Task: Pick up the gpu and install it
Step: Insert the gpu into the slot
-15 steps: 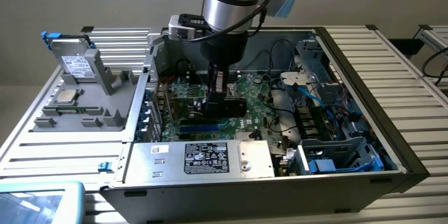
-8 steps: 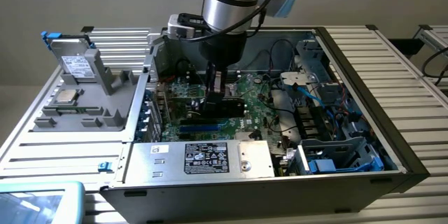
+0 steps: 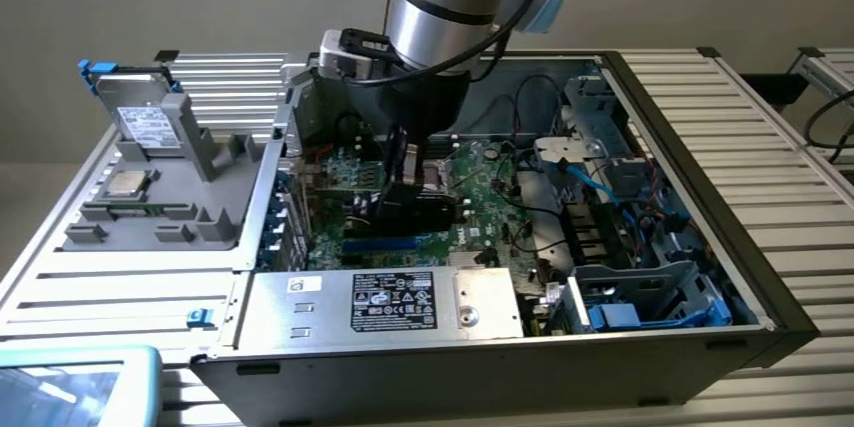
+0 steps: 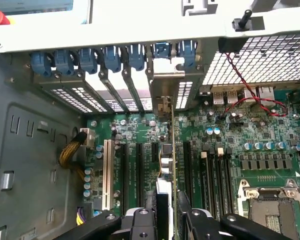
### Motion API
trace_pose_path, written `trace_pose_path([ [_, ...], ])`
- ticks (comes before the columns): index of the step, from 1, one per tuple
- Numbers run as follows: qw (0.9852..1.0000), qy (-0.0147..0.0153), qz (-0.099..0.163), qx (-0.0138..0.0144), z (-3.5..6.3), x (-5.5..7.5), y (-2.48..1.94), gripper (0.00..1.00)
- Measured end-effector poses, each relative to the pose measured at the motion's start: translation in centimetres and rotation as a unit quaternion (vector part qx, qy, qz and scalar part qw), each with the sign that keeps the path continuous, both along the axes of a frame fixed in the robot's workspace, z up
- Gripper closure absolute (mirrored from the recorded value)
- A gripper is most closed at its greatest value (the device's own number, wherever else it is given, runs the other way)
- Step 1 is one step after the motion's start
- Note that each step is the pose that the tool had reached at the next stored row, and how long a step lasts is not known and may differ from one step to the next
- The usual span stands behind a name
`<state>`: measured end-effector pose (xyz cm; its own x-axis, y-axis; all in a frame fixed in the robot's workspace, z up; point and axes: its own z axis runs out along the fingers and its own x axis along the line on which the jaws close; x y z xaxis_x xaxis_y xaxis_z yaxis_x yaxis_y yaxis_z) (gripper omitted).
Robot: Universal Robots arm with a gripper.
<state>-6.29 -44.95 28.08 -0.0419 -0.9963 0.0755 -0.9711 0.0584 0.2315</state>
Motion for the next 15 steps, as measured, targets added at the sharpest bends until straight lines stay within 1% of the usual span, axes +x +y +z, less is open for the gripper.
trace_pose_path([
  [1, 1.0000, 0.0012, 0.000, 0.0001, -0.06, 0.0, -0.01, 0.73],
  [2, 1.0000, 0.0013, 0.000, 0.0000, -0.05, 0.0, -0.01, 0.73],
  [4, 1.0000, 0.0014, 0.000, 0.0000, -0.14, 0.0, -0.01, 0.73],
  [8, 1.0000, 0.0014, 0.000, 0.0000, -0.80, 0.0, -0.01, 0.73],
  [15, 1.0000, 0.0014, 0.000, -0.0001, -1.22, -0.4, -0.01, 0.73],
])
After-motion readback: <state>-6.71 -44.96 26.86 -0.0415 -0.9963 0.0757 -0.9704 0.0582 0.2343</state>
